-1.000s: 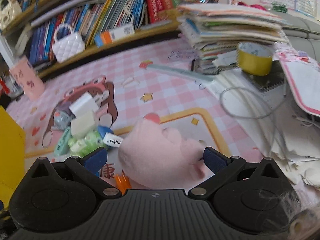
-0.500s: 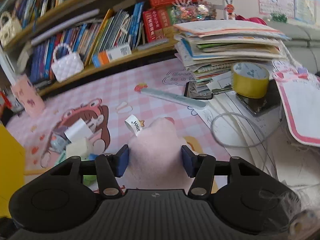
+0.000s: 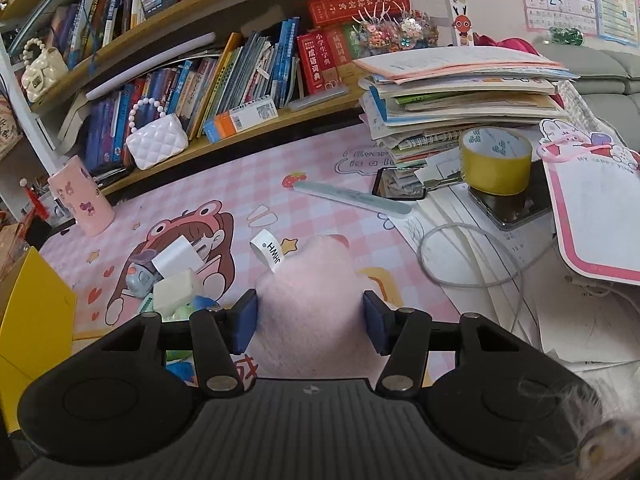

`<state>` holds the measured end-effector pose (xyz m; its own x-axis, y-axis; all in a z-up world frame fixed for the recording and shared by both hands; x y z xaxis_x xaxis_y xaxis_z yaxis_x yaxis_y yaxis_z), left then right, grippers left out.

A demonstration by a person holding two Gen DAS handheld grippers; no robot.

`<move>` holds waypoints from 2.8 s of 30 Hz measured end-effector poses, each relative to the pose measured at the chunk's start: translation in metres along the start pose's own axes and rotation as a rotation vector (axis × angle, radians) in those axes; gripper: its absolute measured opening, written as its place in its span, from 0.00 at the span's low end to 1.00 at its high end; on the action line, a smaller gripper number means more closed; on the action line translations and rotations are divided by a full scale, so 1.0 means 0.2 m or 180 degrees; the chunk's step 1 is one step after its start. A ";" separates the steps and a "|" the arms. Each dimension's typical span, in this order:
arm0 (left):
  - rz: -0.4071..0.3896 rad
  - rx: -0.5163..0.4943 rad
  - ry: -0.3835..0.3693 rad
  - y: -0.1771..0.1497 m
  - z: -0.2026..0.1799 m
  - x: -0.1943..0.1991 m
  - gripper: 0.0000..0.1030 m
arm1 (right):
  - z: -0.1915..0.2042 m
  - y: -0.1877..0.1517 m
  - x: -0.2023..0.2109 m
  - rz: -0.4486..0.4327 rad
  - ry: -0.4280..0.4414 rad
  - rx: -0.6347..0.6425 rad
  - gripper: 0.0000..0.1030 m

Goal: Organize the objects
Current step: 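Lift the pig with the right tool while the left tool grasps the orange-tufted plush, then carry both plush toys over the yellow box with both tools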

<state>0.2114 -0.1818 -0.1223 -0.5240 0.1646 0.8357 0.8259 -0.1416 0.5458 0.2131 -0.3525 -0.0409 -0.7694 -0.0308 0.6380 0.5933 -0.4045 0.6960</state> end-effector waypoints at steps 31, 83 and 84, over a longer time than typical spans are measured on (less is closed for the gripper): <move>-0.0800 0.0984 0.0652 -0.40 1.09 0.78 0.71 | 1.01 -0.61 0.34 0.0279 0.0655 0.0635 0.51; -0.1230 0.1051 0.0828 -0.72 1.62 1.23 0.71 | 1.64 -1.12 0.66 0.0487 0.0965 0.1138 0.51; -0.1238 0.1041 0.0827 -0.71 1.62 1.23 0.71 | 1.64 -1.12 0.65 0.0485 0.0967 0.1140 0.51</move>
<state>0.0321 0.1943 -0.0133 -0.8022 -0.1071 0.5874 0.5618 0.1979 0.8032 0.0576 0.0346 -0.0049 -0.6703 -0.3519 0.6534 0.7074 -0.0367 0.7059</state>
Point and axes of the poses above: each gripper's, at about its wrist camera, not at the fingertips, and x roughly against the way its jaws point, z to its left, y to its top, the point moved 7 cm from there along -x, roughly the way its jaws point, and after that the axes turned 4 degrees about -x, right-handed, at the moved point
